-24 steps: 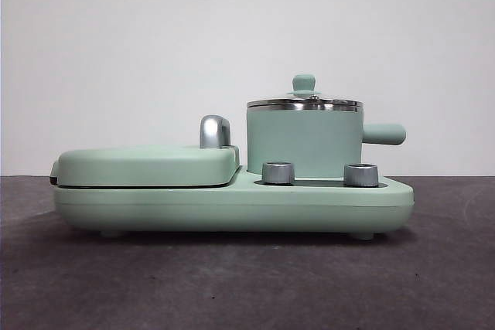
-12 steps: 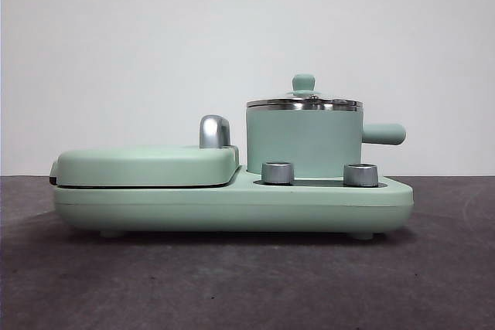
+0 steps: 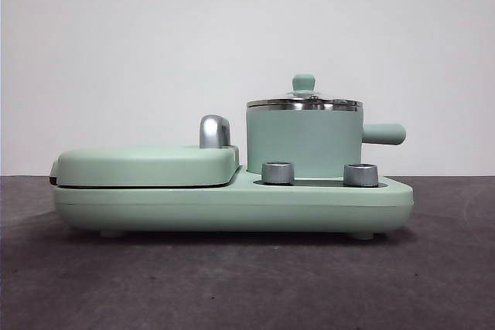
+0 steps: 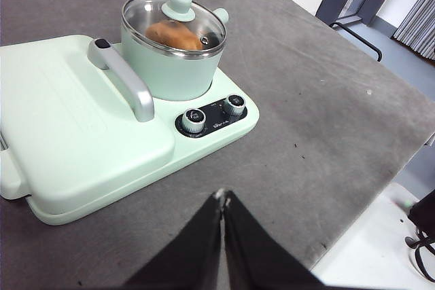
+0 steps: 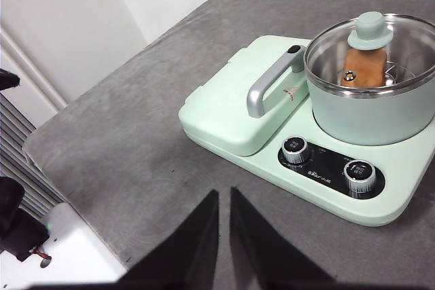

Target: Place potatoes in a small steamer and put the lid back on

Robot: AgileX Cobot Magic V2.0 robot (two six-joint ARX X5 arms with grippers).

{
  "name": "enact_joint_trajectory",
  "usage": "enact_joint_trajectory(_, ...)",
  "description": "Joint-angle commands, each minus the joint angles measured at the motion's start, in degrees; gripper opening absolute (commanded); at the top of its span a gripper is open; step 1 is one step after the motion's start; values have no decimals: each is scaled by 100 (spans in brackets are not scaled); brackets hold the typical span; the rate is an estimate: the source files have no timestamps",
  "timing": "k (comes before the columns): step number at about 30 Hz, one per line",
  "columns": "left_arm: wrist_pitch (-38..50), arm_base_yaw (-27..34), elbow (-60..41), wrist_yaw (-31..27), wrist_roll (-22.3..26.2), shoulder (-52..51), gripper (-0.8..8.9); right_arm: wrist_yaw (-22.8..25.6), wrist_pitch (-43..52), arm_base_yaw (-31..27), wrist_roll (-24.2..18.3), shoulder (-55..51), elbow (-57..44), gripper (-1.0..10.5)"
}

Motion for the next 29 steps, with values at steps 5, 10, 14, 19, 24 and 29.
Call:
enact_joint_trajectory(5,306,247,-179,-15,-37,-195,6,-20,66,33,4,22,39,25)
enact_joint_trajectory(10,1786,1438,-1510,-15,66,-1012,6,-17,66,31,4,22,39,25)
enact_joint_trajectory(14,2745,2647,-2747,-24,800,-1757,6,-20,66,31,4,22,39,25)
enact_joint_trajectory(19,3036,3593,-3842,-26,883,-2393,6,-17,66,31,4,22,39,25)
enact_joint_trajectory(24,3342,3838,-4546,-26,885,-2719,6,-17,66,31,4,22,39,25)
enact_joint_trajectory(29,3926,3871,-5049,-31,922,-2723,6,-20,66,31,4,22,39,25)
